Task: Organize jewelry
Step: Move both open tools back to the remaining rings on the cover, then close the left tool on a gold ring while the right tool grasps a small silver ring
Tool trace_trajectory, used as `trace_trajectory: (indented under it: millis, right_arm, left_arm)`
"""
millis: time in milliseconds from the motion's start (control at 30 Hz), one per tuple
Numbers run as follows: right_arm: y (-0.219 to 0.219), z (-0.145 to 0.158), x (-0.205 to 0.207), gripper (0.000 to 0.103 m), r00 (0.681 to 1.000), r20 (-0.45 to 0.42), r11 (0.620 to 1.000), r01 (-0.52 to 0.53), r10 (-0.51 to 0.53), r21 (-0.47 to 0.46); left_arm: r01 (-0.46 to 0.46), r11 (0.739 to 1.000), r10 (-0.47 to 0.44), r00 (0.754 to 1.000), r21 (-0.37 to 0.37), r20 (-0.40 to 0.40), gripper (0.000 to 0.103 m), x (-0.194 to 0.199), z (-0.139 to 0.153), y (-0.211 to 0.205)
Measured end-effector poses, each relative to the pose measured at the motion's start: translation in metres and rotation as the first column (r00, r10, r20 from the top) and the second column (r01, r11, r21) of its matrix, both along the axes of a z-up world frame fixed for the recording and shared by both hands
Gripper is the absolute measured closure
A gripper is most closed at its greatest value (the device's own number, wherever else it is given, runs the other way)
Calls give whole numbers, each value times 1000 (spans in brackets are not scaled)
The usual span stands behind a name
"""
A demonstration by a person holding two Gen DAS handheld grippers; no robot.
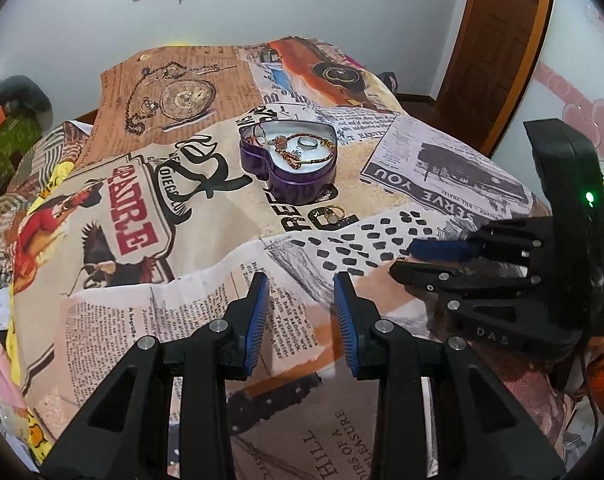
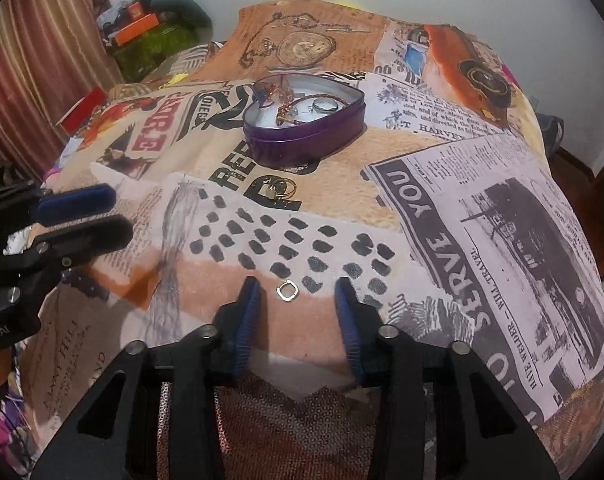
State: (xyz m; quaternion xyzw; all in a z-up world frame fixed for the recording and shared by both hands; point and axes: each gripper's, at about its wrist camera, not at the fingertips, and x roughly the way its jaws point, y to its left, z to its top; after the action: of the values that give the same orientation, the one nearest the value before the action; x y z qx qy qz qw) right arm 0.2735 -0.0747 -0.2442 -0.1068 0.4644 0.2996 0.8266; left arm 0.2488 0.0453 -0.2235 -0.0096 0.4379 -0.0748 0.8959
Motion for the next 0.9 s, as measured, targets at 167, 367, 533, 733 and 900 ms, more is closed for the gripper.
trace_trajectory:
  millis: [167, 367, 533, 733, 900]
  right_arm:
    - [7, -1, -5, 93, 999, 10, 999, -48, 48, -5]
    - [3, -1, -3, 94, 999, 8, 999, -36, 36, 8]
    - [-13, 8, 3, 94, 999, 21, 999, 24, -25, 40]
    - [-35, 24, 14, 94, 995, 47, 992, 82, -87, 100]
    - [-39, 31, 21, 94, 992, 73, 988, 96, -105, 122]
  left_arm:
    - [-11, 999, 11, 1000, -31, -16, 70, 6, -5, 1]
    - [5, 999, -6, 1000, -37, -30, 70, 11, -6, -5]
    - [31, 999, -32, 999, -31, -26, 70, 19, -3, -15]
    - [55, 997, -58, 997, -51, -57, 70, 43, -12, -26]
    - [53, 998, -56, 995, -32, -85, 70, 68, -26, -34]
